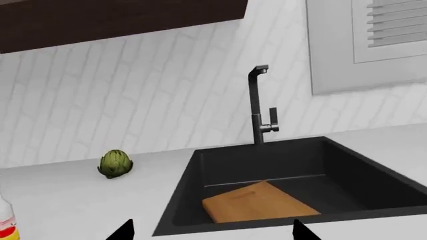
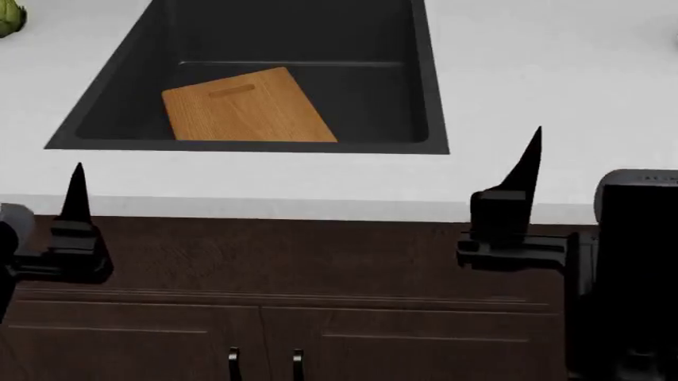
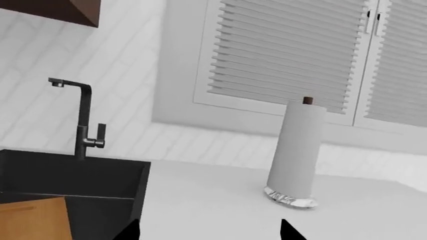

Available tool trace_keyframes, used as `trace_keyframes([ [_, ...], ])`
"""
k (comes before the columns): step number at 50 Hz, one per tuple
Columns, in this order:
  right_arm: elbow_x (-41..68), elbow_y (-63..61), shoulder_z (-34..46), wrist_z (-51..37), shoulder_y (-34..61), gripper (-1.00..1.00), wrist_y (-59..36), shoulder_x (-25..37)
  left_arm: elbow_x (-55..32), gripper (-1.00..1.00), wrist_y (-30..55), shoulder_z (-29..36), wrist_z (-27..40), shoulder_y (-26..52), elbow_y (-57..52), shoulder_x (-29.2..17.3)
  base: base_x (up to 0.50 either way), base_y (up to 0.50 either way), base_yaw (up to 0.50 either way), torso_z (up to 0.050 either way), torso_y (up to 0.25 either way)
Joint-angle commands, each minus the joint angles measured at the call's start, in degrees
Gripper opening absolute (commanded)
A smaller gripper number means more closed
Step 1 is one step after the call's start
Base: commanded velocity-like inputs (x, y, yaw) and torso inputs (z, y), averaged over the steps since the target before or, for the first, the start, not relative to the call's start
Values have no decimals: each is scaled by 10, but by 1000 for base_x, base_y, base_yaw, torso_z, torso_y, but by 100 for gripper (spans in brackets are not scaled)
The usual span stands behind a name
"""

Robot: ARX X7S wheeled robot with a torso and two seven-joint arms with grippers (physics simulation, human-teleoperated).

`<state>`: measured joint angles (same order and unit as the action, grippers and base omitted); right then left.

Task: Pick the bottled drink from the counter and place it in the sink

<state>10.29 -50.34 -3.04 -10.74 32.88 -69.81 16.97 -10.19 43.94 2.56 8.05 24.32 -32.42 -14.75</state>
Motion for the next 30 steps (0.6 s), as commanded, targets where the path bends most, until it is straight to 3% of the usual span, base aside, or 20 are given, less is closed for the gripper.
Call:
trace_keyframes([
  [1,28,-41,-38,21,99,100,-141,18,-10,100,61,5,-7,72,0,-17,0,0,0,0,0],
  [9,63,-39,-59,30,161,100,-201,32,-26,100,149,24,-27,182,-2,-31,0,0,0,0,0],
  [14,181,-12,-95,-48,185,100,-201,58,-40,100,164,17,-38,226,23,-25,0,0,0,0,0],
  [20,270,33,-102,-115,221,100,-199,79,-47,100,181,12,-40,260,38,-22,0,0,0,0,0],
  [30,323,41,-119,-142,228,100,-193,75,-53,100,185,7,-40,264,38,-21,93,0,0,0,0],
])
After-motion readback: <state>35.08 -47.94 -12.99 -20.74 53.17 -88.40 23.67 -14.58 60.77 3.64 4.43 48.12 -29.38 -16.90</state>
